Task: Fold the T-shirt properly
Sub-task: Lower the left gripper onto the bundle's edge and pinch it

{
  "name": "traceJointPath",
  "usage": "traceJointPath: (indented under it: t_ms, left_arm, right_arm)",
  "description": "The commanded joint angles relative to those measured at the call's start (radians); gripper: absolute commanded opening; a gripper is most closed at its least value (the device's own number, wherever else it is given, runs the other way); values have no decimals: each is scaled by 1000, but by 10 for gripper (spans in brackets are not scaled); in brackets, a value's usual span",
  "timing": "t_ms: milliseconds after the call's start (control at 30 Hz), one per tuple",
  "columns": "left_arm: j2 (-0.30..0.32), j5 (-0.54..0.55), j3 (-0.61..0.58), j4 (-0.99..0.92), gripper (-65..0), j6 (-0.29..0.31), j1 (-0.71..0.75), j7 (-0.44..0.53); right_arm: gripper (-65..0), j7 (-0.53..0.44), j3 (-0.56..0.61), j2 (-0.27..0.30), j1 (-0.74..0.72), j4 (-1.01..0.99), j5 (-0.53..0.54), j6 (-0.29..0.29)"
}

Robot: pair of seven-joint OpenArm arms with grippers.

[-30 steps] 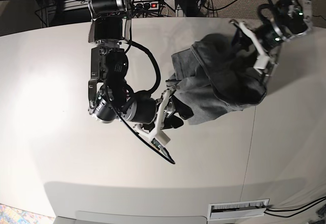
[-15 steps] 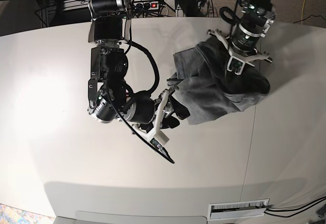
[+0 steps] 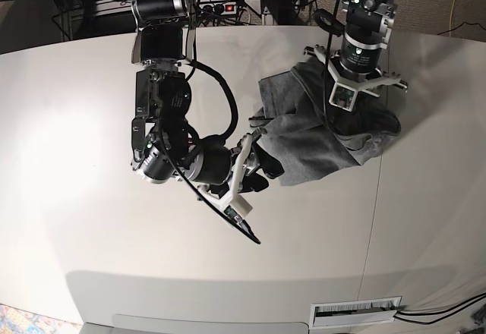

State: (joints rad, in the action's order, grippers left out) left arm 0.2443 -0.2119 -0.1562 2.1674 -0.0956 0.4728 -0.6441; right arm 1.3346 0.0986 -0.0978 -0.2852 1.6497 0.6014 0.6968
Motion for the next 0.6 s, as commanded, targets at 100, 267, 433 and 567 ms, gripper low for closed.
traceJointPath:
  t_ms: [100, 267, 433, 567]
  left_arm:
    - [2, 97, 1, 70, -401, 28, -2, 24]
    - [-21, 195, 1, 70, -401, 48, -2, 24]
    - [-64, 117, 1, 69, -401, 38, -1, 21]
    - [-135, 22, 1, 69, -401, 24, 1, 16]
  right_arm:
    - [-395, -26, 0, -5, -25, 18, 19, 1]
    - [-395, -26, 0, -5, -25, 18, 19, 1]
    - [-395, -26, 0, -5, -25, 18, 19, 1]
    - [-395, -27, 0, -5, -25, 18, 19, 1]
